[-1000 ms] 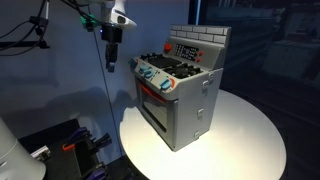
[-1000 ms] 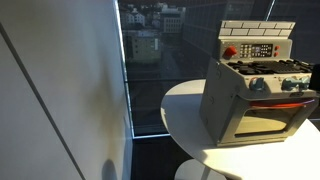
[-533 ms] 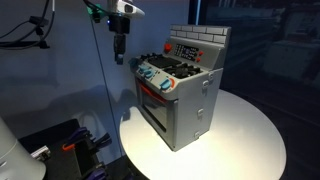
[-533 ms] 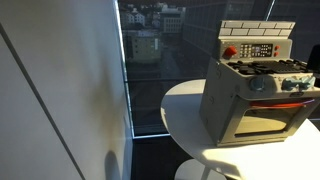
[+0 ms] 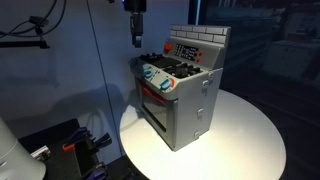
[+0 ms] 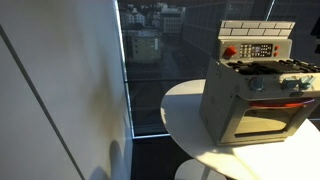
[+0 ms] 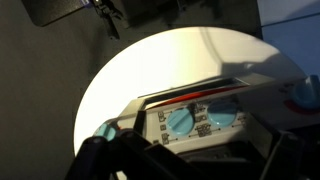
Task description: Press the top switch on the stove
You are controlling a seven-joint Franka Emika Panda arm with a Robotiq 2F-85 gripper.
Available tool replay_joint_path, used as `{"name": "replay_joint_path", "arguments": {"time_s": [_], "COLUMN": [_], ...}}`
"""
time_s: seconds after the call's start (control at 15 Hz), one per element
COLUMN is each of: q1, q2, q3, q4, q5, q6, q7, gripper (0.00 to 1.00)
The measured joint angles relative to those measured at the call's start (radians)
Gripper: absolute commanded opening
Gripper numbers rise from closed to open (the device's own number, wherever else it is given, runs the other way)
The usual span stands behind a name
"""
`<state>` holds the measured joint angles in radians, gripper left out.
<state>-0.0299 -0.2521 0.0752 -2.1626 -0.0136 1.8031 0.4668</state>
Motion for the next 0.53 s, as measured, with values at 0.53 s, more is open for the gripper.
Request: {"name": "replay_joint_path", "arguments": {"time_s": [0.53], "q1": [-0.044], "q2": [0.037], "q3": [-0.055], "q4": [0.066], "q5": [-0.051], "q6": [0.099], "q7": [-0.004], "gripper": [1.00]}}
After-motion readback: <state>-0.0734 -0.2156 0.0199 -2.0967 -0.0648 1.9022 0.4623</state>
